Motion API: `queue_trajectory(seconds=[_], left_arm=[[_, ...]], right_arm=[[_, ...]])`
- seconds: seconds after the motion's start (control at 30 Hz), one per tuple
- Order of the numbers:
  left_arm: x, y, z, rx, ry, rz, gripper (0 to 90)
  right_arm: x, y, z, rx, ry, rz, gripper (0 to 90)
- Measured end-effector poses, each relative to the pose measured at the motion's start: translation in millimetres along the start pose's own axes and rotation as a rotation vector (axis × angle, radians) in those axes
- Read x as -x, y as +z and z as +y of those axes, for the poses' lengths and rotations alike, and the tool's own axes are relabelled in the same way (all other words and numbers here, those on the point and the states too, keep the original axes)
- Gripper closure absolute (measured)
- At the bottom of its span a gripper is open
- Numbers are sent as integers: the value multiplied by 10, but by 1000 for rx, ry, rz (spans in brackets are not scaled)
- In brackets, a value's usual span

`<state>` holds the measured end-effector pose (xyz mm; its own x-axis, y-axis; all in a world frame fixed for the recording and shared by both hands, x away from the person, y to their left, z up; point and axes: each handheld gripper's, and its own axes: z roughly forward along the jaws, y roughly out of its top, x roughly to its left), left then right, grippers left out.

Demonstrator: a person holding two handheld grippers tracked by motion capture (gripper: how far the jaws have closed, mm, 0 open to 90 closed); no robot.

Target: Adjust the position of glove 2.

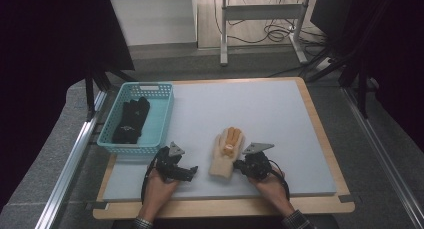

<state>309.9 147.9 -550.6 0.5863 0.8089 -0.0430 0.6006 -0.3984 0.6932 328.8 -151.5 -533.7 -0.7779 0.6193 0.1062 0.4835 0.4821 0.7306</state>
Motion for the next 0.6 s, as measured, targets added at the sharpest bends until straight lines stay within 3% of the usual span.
queue_trajectory(seconds=[0.5,0.6], left_arm=[[-7,-15,-7,4,-12,-5,25],[-13,-41,-28,-3,5,-12,31]], right_arm=[[-96,161,107,5,-17,22,830],[-105,183,122,6,-15,24,828]])
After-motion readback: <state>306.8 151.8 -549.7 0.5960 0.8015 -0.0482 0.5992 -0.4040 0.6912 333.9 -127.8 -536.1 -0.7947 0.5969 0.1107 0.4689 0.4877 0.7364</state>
